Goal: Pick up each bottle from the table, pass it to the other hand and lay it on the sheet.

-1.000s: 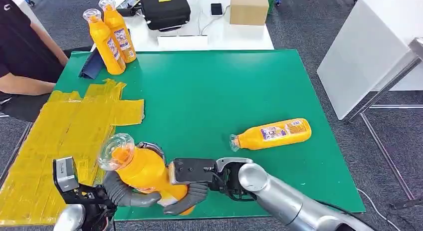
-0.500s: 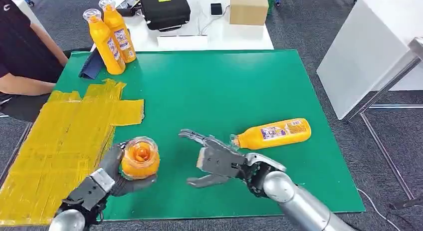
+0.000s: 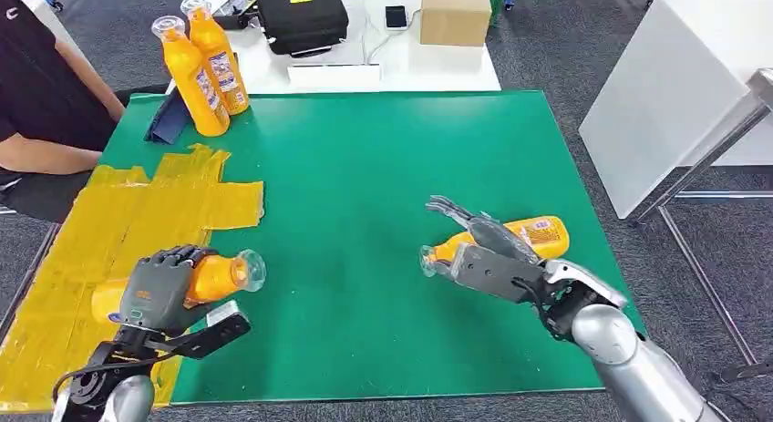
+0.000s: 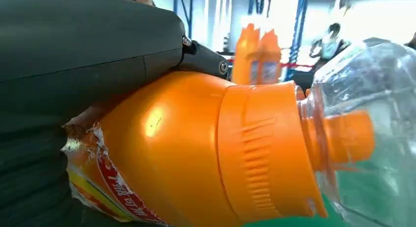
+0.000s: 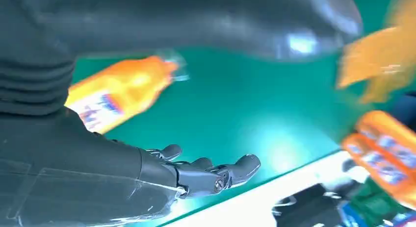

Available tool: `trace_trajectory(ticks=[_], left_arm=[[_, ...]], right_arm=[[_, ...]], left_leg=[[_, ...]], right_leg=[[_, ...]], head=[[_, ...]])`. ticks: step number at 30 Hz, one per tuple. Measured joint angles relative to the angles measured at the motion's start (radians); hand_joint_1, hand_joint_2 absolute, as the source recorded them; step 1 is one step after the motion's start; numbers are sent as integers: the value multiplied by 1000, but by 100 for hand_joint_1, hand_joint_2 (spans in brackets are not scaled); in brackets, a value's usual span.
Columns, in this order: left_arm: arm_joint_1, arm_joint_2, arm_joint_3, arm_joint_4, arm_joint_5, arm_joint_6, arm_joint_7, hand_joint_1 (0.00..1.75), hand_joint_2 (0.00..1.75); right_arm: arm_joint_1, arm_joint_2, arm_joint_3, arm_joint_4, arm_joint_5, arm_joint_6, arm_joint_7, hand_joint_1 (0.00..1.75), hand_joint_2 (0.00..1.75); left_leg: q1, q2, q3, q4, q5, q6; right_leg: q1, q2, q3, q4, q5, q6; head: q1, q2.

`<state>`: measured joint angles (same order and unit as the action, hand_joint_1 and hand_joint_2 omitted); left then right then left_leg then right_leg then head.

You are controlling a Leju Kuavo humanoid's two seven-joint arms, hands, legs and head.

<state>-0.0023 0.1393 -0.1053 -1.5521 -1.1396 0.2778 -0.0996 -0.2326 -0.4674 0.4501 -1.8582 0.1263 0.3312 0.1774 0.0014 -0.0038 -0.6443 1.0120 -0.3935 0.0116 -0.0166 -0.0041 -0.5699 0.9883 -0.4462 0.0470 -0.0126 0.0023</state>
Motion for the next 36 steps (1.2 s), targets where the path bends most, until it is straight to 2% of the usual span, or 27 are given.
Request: trace_trajectory(ticks=[10, 11, 12, 14, 15, 19, 24, 26, 36], left_arm=[[-78, 27, -45, 294, -163, 56, 40, 175, 175], [-86, 29, -50, 310, -167, 56, 42, 0, 175], [-94, 30, -55, 325, -178, 55, 46, 0, 0], [-118, 30, -66, 363, -214, 57, 69, 0, 0], [-135, 30, -75, 390, -241, 60, 89, 0, 0], [-173, 30, -93, 456, -297, 84, 141, 0, 0], [-170, 36, -100, 476, -345, 187, 183, 0, 0], [-149, 34, -99, 450, -342, 219, 190, 0, 0], [-38, -16, -61, 210, -144, 191, 137, 0, 0]], right_arm=[[61, -121, -83, -10, 30, 40, -11, 0, 0], [62, -126, -85, -10, 30, 42, -11, 0, 0], [64, -129, -88, -10, 30, 44, -11, 0, 0], [67, -140, -95, -10, 30, 49, -11, 0, 0], [69, -147, -99, -10, 30, 55, -11, 0, 175], [73, -168, -106, -10, 46, 65, -11, 0, 175], [134, -217, -157, -10, 203, 31, -9, 0, 175], [165, -220, -183, -8, 258, 26, -8, 0, 175], [251, -175, -264, 49, 483, -1, 6, 0, 175]], left_leg=[[0, 0, 0, 0, 0, 0], [0, 0, 0, 0, 0, 0], [0, 0, 1, 0, 0, 0], [0, -2, 2, 0, 0, 0], [0, -4, 3, 0, 0, 0], [0, -7, 10, -1, 0, 0], [0, -8, 13, -1, -1, 1], [0, -7, 11, -1, 1, 2], [0, -6, 1, 0, 3, 2]], right_leg=[[0, 0, 0, 0, 0, 0], [0, 0, 1, 0, 0, 0], [0, 0, 1, 0, 0, 0], [0, -3, 3, 0, 0, 0], [0, -5, 5, 0, -1, 0], [0, -8, 6, -1, -2, 0], [0, -8, 7, -1, -3, 2], [0, -7, 13, -1, 0, 0], [0, -7, 3, -1, 1, 2]], head=[[-1, 0], [0, 0], [0, 0], [-1, 0], [0, 0], [-1, 0], [0, 0], [0, 0], [0, 0]])
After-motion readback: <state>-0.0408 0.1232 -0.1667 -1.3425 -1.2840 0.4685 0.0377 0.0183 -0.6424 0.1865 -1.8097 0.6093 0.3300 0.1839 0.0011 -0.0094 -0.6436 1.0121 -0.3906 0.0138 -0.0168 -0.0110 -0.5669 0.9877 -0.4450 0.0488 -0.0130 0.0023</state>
